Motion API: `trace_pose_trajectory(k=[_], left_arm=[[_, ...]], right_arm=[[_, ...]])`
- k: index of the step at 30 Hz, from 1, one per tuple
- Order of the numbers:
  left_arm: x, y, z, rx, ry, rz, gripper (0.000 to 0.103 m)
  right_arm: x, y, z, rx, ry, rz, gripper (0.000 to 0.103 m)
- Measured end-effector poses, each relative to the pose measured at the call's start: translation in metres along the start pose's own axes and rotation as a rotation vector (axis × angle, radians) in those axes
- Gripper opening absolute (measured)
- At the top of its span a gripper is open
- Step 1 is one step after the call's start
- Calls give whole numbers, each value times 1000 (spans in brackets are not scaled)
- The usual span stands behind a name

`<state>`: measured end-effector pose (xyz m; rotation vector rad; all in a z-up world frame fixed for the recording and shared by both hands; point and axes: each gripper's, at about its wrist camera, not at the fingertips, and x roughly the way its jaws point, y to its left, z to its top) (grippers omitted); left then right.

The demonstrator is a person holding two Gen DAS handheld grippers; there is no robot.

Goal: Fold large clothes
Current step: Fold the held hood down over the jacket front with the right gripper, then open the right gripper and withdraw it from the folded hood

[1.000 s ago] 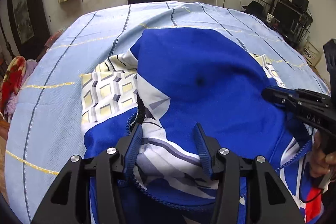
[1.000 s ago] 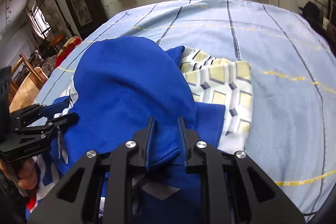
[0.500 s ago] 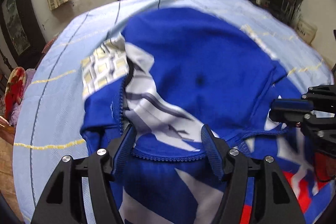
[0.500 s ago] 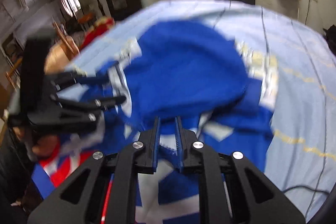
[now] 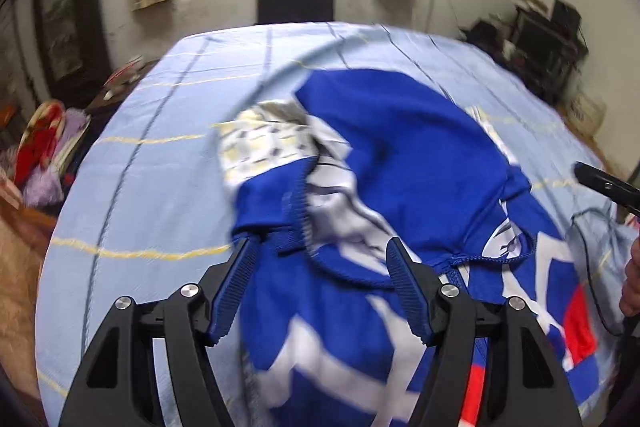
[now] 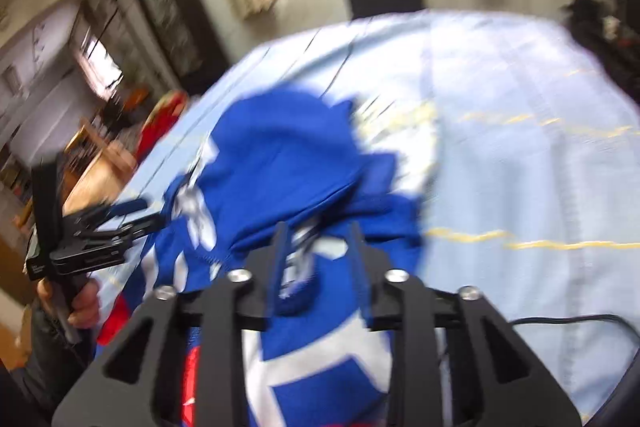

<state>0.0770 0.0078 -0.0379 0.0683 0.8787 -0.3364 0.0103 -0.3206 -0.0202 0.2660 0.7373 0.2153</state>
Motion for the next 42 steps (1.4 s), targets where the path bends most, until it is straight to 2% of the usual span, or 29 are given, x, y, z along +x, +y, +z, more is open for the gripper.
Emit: trace_pose_trajectory(k=[1, 2, 3, 4, 6, 7, 9, 11, 12, 15, 16, 17, 20, 22, 25, 28, 30, 33, 36, 42], left_arm=[[-5, 7, -2, -25, -3, -5, 69], [-10, 13, -6, -51, -4, -4, 69], [-13, 18, -9, -69, -4, 1, 69], [-16, 22, -13, -82, -5, 6, 69], [-21, 26, -20, -101, -4, 10, 69], [-24, 26, -24, -111, -4, 7, 69], [-29, 26, -29, -125, -7, 1, 69], [-34, 27, -34, -136, -11, 1, 69], [-36, 26, -37, -140, -13, 2, 69], [-44, 26, -43, -145, -12, 10, 69], [-48, 25, -46, -141, -8, 14, 69], [-50, 24, -49, -138, -5, 15, 69], [-58, 24, -60, -130, 7, 11, 75], [-62, 25, -72, -139, 18, -20, 76], [-58, 29, -87, -171, 56, -100, 76], [-49, 29, -92, -193, 91, -128, 75], [-43, 29, -94, -194, 116, -149, 74], [-33, 30, -97, -207, 159, -195, 72], [-29, 29, -99, -216, 187, -249, 61], [-35, 20, -106, -192, 193, -267, 60]], right_arm=[[-16, -4, 0, -2, -55, -48, 61], [-32, -6, -1, -6, -120, -108, 80], [-41, -10, -1, -9, -167, -150, 92], [-55, -10, -3, -13, -232, -190, 94], [-76, -11, -8, -22, -332, -174, 95], [-86, -12, -12, -1, -387, -115, 95], [-93, -20, -16, 78, -412, 21, 95], [-89, -25, -20, 169, -343, 200, 94], [-84, -26, -22, 208, -282, 258, 92], [-75, -32, -30, 271, -70, 398, 91], [-78, -32, -33, 261, -30, 428, 91], [-82, -27, -36, 234, 2, 427, 91], [-105, -15, -55, 125, 94, 301, 91], [-119, -11, -75, 95, 131, 252, 90], [-124, -11, -91, 86, 137, 210, 90], [-118, -10, -105, 76, 111, 168, 90], [-98, -10, -110, 90, 125, 128, 91], [-60, -18, -110, 164, 202, 170, 91], [-37, -25, -113, 221, 277, 196, 91], [-34, -30, -117, 241, 293, 252, 86]])
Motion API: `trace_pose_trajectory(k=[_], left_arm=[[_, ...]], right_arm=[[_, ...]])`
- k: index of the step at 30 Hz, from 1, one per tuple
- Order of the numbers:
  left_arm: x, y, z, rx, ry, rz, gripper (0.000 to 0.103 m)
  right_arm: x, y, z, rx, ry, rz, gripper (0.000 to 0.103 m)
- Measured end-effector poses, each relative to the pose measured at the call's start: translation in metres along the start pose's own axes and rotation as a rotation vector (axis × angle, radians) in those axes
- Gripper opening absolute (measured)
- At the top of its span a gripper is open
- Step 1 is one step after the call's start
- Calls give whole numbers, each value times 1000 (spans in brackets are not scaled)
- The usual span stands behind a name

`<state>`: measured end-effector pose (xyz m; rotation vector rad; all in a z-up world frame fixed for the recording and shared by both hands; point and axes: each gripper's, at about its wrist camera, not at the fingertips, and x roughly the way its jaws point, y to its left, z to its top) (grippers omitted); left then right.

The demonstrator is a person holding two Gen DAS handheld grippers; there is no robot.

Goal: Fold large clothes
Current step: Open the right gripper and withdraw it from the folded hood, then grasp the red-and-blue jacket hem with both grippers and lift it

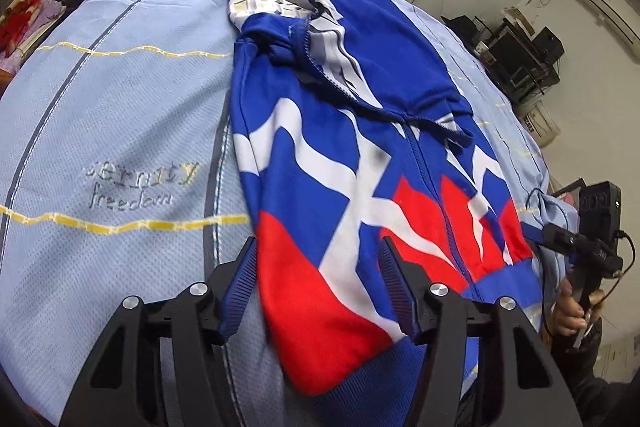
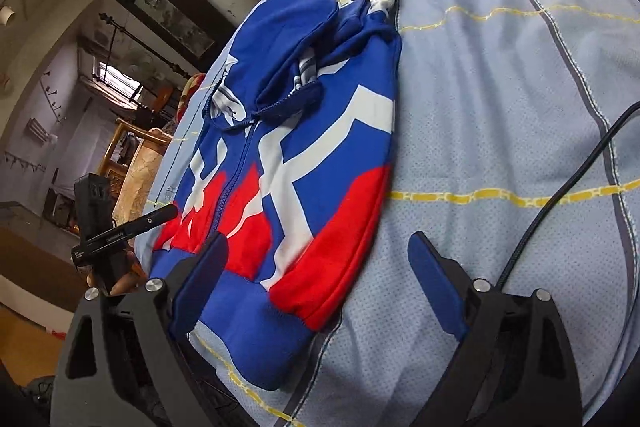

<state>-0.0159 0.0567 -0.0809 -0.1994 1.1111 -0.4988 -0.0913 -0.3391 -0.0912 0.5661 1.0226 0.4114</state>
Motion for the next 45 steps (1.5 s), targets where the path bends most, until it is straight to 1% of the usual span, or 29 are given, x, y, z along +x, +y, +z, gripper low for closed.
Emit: trace_pose_trajectory(k=[1, 3, 4, 6, 9, 11, 14, 18, 19, 20, 21, 22, 23, 26, 27, 28, 29, 31, 32, 33, 34, 35, 36, 37, 38, 39, 40, 42, 45], left_arm=[[0, -1, -1, 4, 5, -4, 60], [0, -2, -5, 8, 6, -5, 60], [-1, -2, -5, 8, 8, -8, 60], [-1, -2, -7, 0, 15, -25, 60], [-3, -2, -11, -6, 21, -44, 60], [-5, -5, -16, -3, 26, -62, 58], [-6, -9, -21, 18, 23, -63, 58], [-2, -4, -14, -11, 20, -83, 57], [-1, -3, -12, -20, 19, -83, 52], [-1, -3, -12, -23, 18, -83, 44], [-1, -3, -12, -23, 17, -80, 41], [-2, -3, -13, -20, 13, -75, 38], [-4, -3, -15, -17, 8, -79, 37], [-8, -3, -19, -18, 1, -100, 37], [-8, -4, -20, -16, 0, -102, 39], [-7, -4, -21, -17, 2, -102, 51], [-4, -3, -21, -28, 5, -112, 60], [-4, -4, -21, -39, -3, -128, 66], [-3, -7, -20, -38, -3, -119, 65], [-2, -9, -19, -34, -7, -113, 64], [0, -11, -18, -26, -10, -105, 58], [0, -13, -18, -14, -9, -94, 40], [1, -16, -17, 4, -9, -67, 31], [1, -16, -18, 11, -14, -49, 21], [-1, -16, -17, 12, -19, -47, 20], [-3, -14, -16, 9, -23, -53, 18], [-5, -12, -16, 7, -29, -53, 14], [-11, -11, -13, 7, -41, -66, 14], [-18, -16, -6, 30, -65, -61, 13]], right_arm=[[0, 1, 0, 0, 1, 1, 85], [1, 0, 0, 2, 9, 6, 74], [2, 1, 0, 3, 11, 5, 71], [3, -1, 0, 7, 16, 3, 62], [1, -1, -2, 5, 14, 1, 60], [0, 0, -4, -3, 15, -1, 60], [1, 4, -8, -22, 25, -6, 60], [5, 10, -11, -63, 35, -8, 60], [6, 11, -11, -66, 35, -9, 60], [5, 11, -11, -65, 35, -9, 58], [5, 12, -11, -66, 36, -4, 53], [4, 13, -12, -69, 36, 2, 51], [3, 15, -13, -79, 33, 12, 50], [5, 19, -16, -99, 38, 23, 50], [8, 19, -17, -99, 47, 20, 50], [12, 19, -17, -98, 59, 24, 50], [14, 19, -18, -101, 58, 26, 50], [15, 22, -19, -115, 51, 20, 50], [16, 22, -19, -116, 48, 22, 50], [16, 22, -19, -115, 45, 25, 50], [16, 21, -20, -114, 42, 27, 49], [16, 21, -20, -117, 38, 21, 44], [16, 22, -20, -123, 36, 6, 34], [15, 21, -21, -127, 35, -10, 32], [16, 20, -21, -123, 34, -7, 27], [15, 19, -20, -114, 29, -1, 24], [15, 19, -20, -114, 27, 0, 23], [13, 21, -18, -123, 17, 4, 21], [7, 26, -12, -130, 0, 29, 20]])
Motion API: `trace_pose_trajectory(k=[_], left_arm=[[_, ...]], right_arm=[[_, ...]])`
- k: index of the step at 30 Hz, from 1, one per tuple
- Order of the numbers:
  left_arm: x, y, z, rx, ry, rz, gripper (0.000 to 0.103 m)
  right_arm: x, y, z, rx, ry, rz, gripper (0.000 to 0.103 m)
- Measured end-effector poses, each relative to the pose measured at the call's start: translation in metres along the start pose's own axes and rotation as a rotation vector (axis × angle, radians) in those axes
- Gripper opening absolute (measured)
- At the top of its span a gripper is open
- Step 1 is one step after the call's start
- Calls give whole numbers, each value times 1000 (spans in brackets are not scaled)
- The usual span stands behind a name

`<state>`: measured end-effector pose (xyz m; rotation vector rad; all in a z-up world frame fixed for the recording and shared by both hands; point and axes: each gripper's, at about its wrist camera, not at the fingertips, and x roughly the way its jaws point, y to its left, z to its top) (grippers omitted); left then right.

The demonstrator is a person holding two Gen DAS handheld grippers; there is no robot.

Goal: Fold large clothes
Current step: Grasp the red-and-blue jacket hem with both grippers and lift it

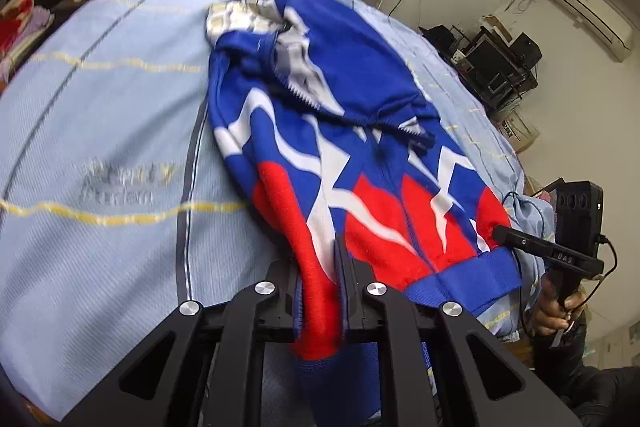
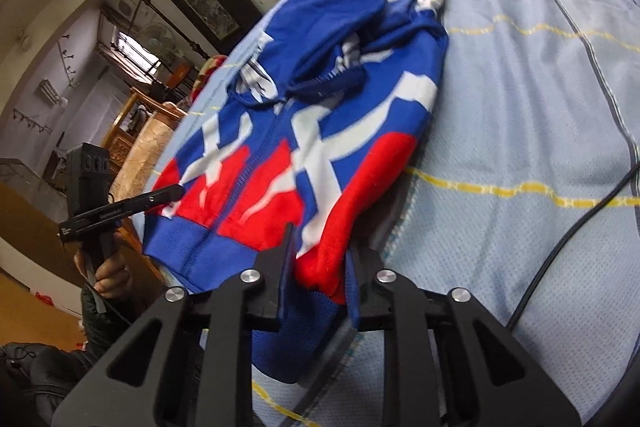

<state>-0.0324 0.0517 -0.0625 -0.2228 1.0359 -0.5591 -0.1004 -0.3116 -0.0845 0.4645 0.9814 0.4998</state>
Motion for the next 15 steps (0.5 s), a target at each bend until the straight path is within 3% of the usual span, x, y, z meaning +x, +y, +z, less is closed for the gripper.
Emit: trace_pose_trajectory(k=[7, 15], left_arm=[[-13, -16, 31, 58, -68, 20, 11], [-9, -29, 71, 104, -93, 35, 7]], right_arm=[[-6, 9, 28, -3, -28, 44, 20], [-5, 11, 76, 22, -63, 77, 20]])
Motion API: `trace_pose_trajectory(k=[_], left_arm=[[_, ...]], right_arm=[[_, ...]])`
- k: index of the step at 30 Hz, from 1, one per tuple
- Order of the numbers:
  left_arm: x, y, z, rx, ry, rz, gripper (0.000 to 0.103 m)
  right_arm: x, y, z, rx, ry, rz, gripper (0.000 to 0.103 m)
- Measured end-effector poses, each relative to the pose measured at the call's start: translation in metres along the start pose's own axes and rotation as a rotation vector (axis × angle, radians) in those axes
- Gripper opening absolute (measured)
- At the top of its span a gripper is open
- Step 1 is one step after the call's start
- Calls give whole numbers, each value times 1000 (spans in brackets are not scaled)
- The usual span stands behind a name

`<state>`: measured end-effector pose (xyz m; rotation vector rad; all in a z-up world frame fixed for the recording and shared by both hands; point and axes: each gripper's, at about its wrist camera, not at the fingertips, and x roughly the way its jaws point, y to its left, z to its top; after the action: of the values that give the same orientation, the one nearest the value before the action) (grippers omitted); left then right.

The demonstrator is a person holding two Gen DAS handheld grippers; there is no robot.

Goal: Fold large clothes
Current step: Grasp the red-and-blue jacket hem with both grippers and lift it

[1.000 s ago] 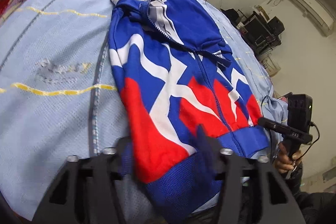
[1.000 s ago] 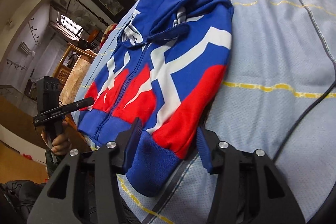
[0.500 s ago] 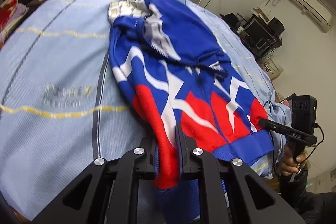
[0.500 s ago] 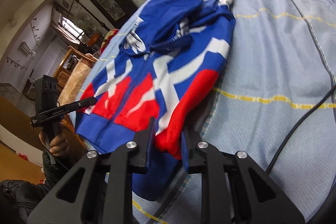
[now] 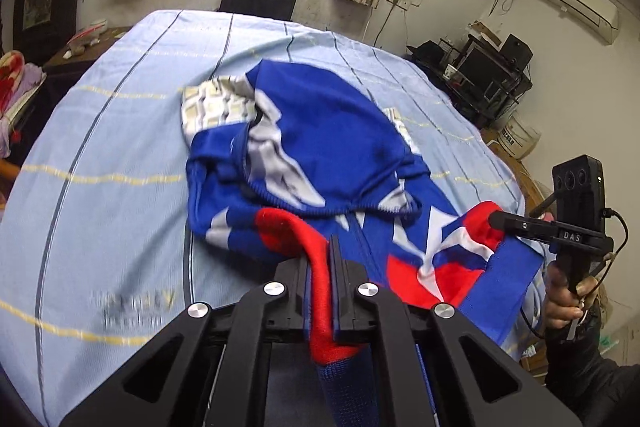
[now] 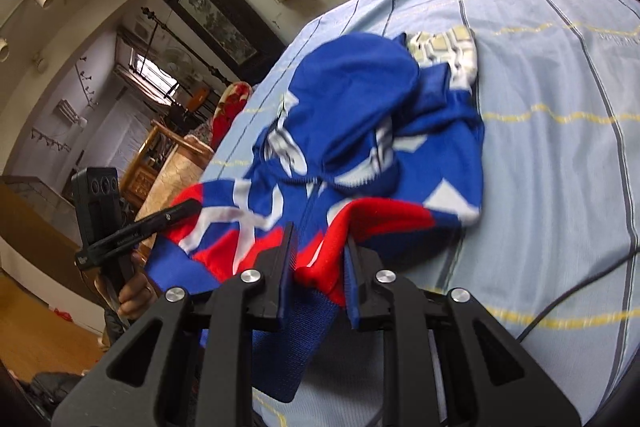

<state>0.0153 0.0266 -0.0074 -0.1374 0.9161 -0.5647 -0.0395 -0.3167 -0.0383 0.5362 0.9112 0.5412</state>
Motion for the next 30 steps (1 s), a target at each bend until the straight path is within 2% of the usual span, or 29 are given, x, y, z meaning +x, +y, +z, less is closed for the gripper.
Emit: trace_pose_trajectory(k=[7, 13, 16, 19, 22, 25, 26, 27, 30], left_arm=[[22, 13, 54, -30, -9, 17, 6], [72, 45, 102, -117, 20, 74, 6], [109, 67, 113, -174, 67, 98, 6], [140, 83, 110, -213, 94, 113, 9], [134, 86, 111, -211, 78, 81, 10], [121, 92, 110, -230, 54, 39, 20], [116, 93, 109, -241, 46, 22, 21], [112, 94, 109, -249, 37, 10, 22], [99, 91, 109, -242, 3, -18, 28]], right_arm=[[13, -8, 55, 59, -27, 20, 20], [39, -39, 113, 191, -94, 9, 20], [61, -64, 130, 270, -119, -22, 20], [87, -89, 135, 334, -120, -56, 23], [99, -106, 133, 366, -91, -31, 28], [89, -108, 137, 361, -120, 46, 42], [82, -105, 137, 347, -139, 64, 50], [77, -101, 137, 328, -153, 68, 59], [57, -88, 138, 250, -221, 25, 63]])
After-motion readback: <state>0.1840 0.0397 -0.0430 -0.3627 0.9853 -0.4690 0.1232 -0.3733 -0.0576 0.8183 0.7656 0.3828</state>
